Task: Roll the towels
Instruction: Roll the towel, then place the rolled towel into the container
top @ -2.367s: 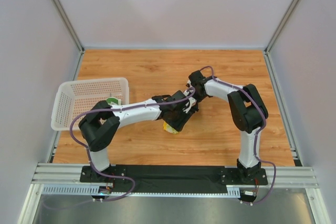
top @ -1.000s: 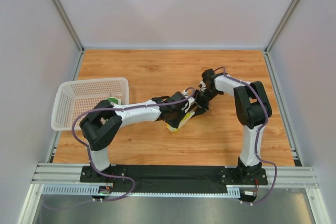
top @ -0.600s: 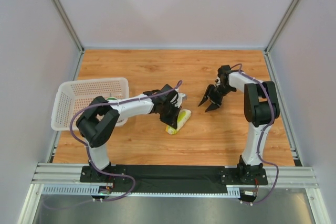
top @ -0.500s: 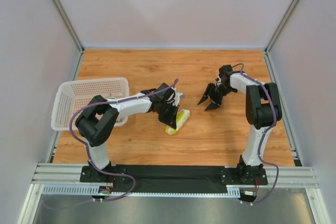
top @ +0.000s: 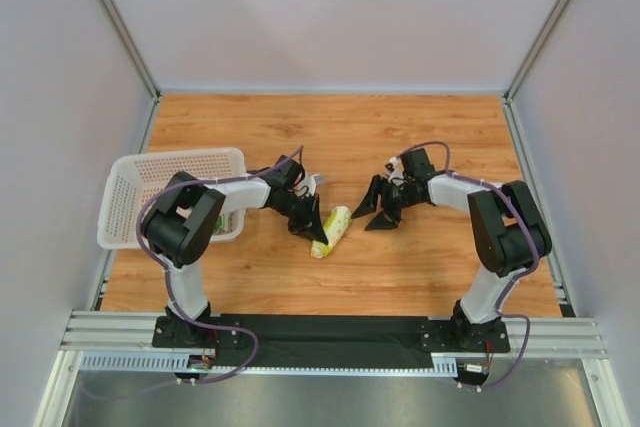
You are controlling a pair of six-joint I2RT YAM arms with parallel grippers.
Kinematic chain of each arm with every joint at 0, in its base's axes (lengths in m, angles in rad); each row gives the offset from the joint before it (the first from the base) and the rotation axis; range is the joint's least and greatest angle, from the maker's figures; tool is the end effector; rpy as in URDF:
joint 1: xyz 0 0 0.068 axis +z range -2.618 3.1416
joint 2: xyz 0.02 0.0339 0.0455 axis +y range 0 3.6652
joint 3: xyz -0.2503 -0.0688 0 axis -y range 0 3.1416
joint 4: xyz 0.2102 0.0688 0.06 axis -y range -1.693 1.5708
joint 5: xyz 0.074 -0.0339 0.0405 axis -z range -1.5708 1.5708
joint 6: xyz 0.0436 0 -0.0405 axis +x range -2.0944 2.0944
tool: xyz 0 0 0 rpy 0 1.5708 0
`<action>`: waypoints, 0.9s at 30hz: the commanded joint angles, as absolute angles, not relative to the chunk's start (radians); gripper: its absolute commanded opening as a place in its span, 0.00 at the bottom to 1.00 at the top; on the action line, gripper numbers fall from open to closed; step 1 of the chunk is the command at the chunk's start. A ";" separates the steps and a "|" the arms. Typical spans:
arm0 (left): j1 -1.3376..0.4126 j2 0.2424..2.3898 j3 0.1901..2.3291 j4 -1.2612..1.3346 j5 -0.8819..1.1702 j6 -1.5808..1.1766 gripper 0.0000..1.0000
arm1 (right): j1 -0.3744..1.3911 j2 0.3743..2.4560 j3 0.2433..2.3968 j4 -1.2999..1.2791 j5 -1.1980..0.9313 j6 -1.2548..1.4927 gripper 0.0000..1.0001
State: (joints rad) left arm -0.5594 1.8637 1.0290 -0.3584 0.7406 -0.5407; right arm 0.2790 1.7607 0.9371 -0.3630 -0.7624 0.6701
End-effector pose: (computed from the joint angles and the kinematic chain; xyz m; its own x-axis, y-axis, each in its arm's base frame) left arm 0.2531 -0.1932 0.1389 -0.9856 0.1689 0.0067 0.1111 0.6770 -0.7275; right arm 0.2740 0.1098 0.1480 -0.9768 0.1874 0.1039 0.2024 0.6476 0.7346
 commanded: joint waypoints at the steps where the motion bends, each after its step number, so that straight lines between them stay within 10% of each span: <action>1: -0.529 1.927 0.977 -0.413 0.675 -0.572 0.00 | 0.340 1.730 0.890 -0.186 -0.796 0.721 0.61; 27: -0.433 2.052 0.953 -0.454 0.785 -0.627 0.00 | 0.506 1.919 0.796 0.281 -0.742 0.896 0.58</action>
